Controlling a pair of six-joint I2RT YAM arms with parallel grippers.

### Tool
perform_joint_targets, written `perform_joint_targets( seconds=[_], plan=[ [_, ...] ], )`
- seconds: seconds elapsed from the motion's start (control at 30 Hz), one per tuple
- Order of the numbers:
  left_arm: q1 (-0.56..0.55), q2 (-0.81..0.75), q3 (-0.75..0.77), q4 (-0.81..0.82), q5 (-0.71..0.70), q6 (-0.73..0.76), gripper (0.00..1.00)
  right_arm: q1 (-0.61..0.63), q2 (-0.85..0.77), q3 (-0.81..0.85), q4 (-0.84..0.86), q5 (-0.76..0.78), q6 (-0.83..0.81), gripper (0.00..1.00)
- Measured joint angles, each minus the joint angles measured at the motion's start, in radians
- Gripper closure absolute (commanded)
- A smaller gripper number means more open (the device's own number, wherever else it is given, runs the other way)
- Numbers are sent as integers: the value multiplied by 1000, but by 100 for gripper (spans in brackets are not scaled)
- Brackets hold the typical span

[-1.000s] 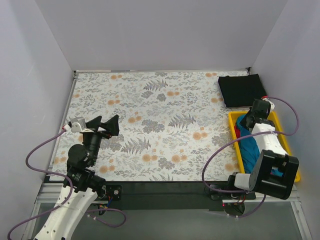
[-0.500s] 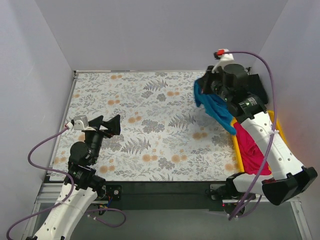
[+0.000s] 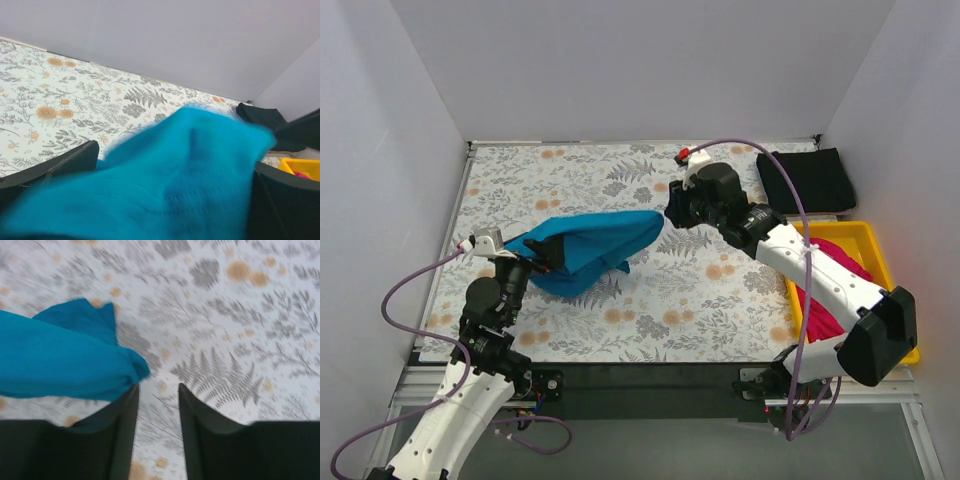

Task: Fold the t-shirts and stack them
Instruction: Move the tshirt to the center of the board

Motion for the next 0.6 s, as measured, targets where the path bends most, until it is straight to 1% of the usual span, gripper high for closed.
perform_joint_targets(
  seconds=[0.03,0.13,0.23,0.37,0.5,0.6],
  plan=[
    [0,4,0,-6,0,-1,2,-11,10,-44,-3,22,1,39],
    [0,12,0,-28,0,-4,2,-42,19,-149,-30,88,-8,29],
    [0,13,2,-54,7,-13,3,-61,10,-183,-57,97,-41,27],
    [0,31,5,-76,40,-32,5,-36,-8,-183,-38,-12,-93,28],
    [0,95,35,-124,94,-73,6,43,24,-192,25,-141,-116,28],
    [-1,138,61,-178,100,-112,6,124,115,-190,72,-198,-126,29]
  ],
)
